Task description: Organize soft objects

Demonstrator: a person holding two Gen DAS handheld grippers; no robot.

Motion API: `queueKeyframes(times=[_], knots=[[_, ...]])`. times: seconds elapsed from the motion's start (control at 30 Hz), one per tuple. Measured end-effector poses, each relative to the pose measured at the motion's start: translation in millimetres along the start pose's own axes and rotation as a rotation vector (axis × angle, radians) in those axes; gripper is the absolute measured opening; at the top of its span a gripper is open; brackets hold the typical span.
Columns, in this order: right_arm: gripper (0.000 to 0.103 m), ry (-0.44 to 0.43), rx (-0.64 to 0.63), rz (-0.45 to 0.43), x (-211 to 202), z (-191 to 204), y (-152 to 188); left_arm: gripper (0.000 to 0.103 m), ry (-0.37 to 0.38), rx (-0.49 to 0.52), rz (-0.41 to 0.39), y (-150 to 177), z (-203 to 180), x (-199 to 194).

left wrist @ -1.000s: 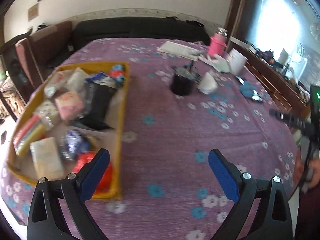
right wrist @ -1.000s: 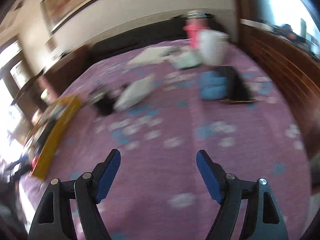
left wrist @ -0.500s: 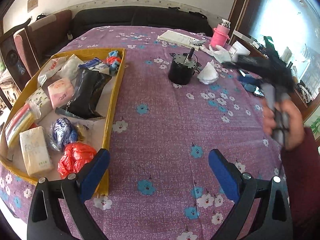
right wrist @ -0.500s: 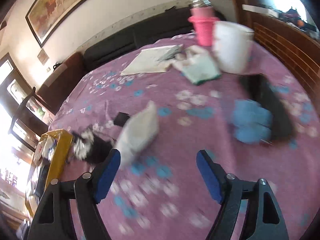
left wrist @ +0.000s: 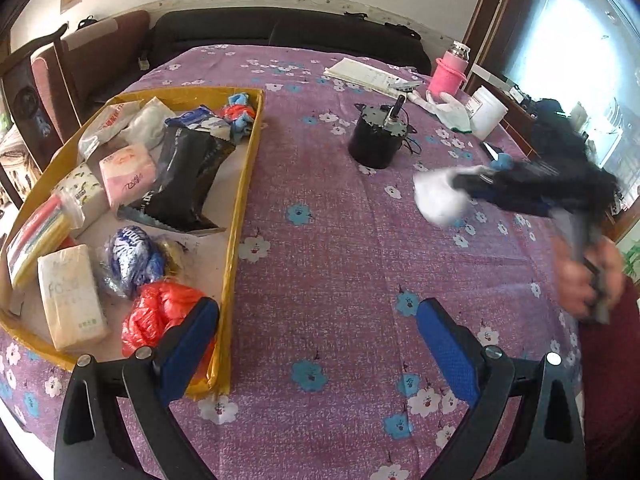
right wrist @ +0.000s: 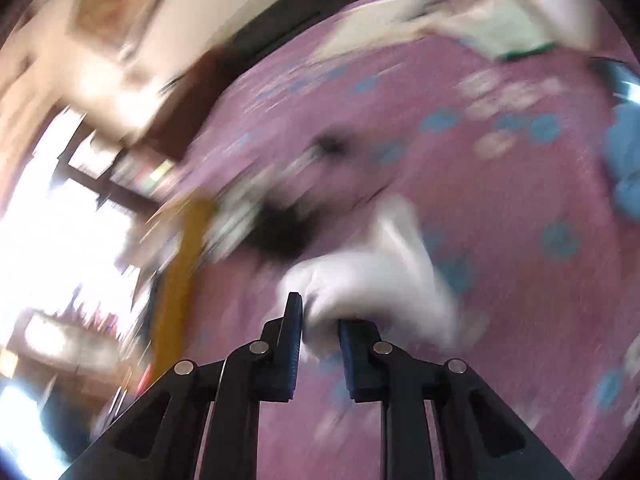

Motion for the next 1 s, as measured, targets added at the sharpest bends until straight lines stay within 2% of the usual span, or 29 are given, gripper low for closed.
queueKeyframes(times=[0.03, 0.07, 0.1, 0.13, 0.17, 0.2, 0.3, 0.33, 0.43, 0.47, 0.63, 0.67, 0.7, 0.8, 0.97, 1.0], knots=[[0.021, 0.013, -0.05, -0.003, -11, 4, 4, 0.099, -0.001, 0.006, 0.0, 0, -1, 2], [0.031, 0.039, -0.088, -0.017, -22, 6, 4, 0.099, -0.002, 0.006, -0.001, 0, -2, 3], [0.049, 0.083, -0.112, -0.057, -36, 1, -2, 0.099, -0.003, 0.005, 0.0, -1, -3, 4], [0.058, 0.199, -0.136, -0.157, -59, -15, -19, 0.099, -0.003, 0.002, 0.001, -2, -4, 6], [0.069, 0.278, -0.146, -0.216, -71, -25, -30, 0.099, -0.003, -0.001, 0.002, -2, -5, 7], [0.071, 0.411, -0.147, -0.305, -92, -48, -48, 0.099, -0.002, -0.003, 0.004, -3, -6, 7], [0.071, 0.514, -0.079, -0.37, -111, -86, -69, 0.099, -0.017, -0.008, 0.008, -3, -6, 8], [0.071, 0.566, -0.066, -0.385, -115, -100, -73, 0.099, -0.043, 0.005, -0.003, -5, -5, 7], [0.071, 0.662, -0.083, -0.376, -109, -123, -79, 0.099, -0.137, 0.1, -0.046, -11, -5, -2], [0.071, 0.67, -0.085, -0.367, -103, -128, -83, 0.099, -0.138, 0.104, -0.052, -12, -7, -4], [0.069, 0.721, -0.094, -0.325, -74, -149, -82, 0.099, -0.038, 0.153, -0.066, -24, -43, -5], [0.057, 0.738, -0.1, -0.333, -79, -154, -82, 0.099, -0.019, 0.161, -0.06, -25, -51, -2], [0.04, 0.751, -0.108, -0.34, -81, -156, -83, 0.099, 0.003, 0.169, -0.051, -26, -61, 3], [0.026, 0.695, -0.086, -0.347, -91, -156, -80, 0.1, 0.059, 0.195, -0.017, -28, -93, 32], [0.027, 0.646, -0.052, -0.381, -94, -165, -79, 0.099, 0.109, 0.274, 0.006, -31, -144, 82], [0.033, 0.641, -0.046, -0.391, -95, -166, -79, 0.099, 0.112, 0.301, 0.01, -30, -153, 92]])
Point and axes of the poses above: each gripper's, at about its wrist camera, not at the fingertips, and x roughly the way its jaws point, z to its left, y to its underside, the point moved 9 cm from there along x, roughly the way its jaws point, and after that the axes turned 15 degrees about -z, right-handed, at the moved point
